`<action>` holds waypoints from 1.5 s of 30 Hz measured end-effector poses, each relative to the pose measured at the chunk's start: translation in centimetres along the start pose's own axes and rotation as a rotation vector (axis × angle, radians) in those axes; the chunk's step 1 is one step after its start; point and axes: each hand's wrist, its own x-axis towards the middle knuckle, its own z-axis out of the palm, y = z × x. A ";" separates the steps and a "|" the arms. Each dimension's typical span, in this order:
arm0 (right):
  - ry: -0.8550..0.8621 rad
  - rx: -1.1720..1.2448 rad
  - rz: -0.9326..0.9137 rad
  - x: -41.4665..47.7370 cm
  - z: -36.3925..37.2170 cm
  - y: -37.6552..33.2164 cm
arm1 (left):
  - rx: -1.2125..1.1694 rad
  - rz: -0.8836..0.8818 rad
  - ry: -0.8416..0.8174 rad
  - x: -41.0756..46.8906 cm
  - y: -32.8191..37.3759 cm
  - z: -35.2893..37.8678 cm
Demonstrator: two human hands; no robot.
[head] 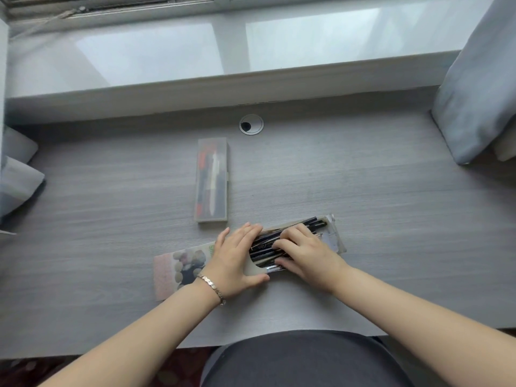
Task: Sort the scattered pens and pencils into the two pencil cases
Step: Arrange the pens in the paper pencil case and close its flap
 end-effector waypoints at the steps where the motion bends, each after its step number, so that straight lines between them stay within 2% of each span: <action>1: -0.016 0.026 0.006 -0.4 -0.2 0.2 | 0.008 -0.003 -0.006 0.0 0.0 0.0; 4: -0.039 0.024 0.070 -1.5 -1.3 1.5 | 0.015 -0.014 -0.044 -0.1 0.0 -0.2; 6: -0.049 0.020 0.115 -2.0 -2.0 2.2 | 0.129 0.019 -0.066 0.0 -0.1 -0.4; 8: -0.091 0.089 0.138 -2.4 -2.5 2.2 | 0.241 0.026 -0.121 0.2 0.1 -0.8; 10: -0.046 0.180 0.165 -2.5 -2.8 1.7 | 0.258 0.003 -0.142 0.1 -0.1 -0.8; 12: 0.098 0.196 0.285 -2.1 -3.1 1.3 | 0.272 -0.014 -0.162 0.1 -0.1 -0.8; 14: 0.189 0.131 0.503 -1.6 -3.4 0.8 | 0.233 -0.072 -0.153 -0.2 -0.1 -1.1; 15: 0.157 0.122 0.612 -1.5 -3.5 0.5 | 0.256 -0.121 -0.167 -0.3 -0.1 -1.0; 17: 0.025 0.106 0.685 -1.4 -3.2 -0.6 | 0.322 -0.165 -0.154 -0.7 -0.1 -1.2; 23: -0.085 -0.206 0.618 -1.9 -1.2 -2.6 | 0.353 -0.234 -0.233 -0.5 0.1 -1.3; 27: -0.061 -0.224 0.613 -2.6 -1.2 -2.4 | 0.335 -0.243 -0.276 -0.7 0.3 -1.5; 30: -0.198 -0.203 0.633 -3.0 -0.8 -2.7 | 0.315 -0.253 -0.210 -0.6 0.9 -1.6; 32: -0.273 -0.220 0.614 -3.1 -0.3 -2.6 | 0.258 -0.259 -0.232 -0.5 1.5 -1.9; 34: -0.311 -0.249 0.592 -3.0 -0.1 -2.1 | 0.293 -0.229 -0.143 -0.4 1.2 -1.3; 36: -0.312 -0.253 0.574 -2.7 -0.4 -1.7 | 0.329 -0.261 -0.204 -0.7 1.0 -1.1; 38: -0.278 -0.255 0.526 -2.4 -1.1 -1.5 | 0.350 -0.305 -0.236 -0.5 1.0 -1.3; 41: -0.201 -0.238 0.379 -2.0 -1.7 -1.7 | 0.345 -0.262 -0.221 -0.5 1.2 -1.4; 43: -0.216 -0.228 0.301 -1.6 -1.2 -1.9 | 0.361 -0.235 -0.164 -0.4 1.1 -1.0; 45: -0.269 -0.237 0.259 -1.2 -0.3 -2.2 | 0.376 -0.268 -0.211 -0.5 1.3 -1.2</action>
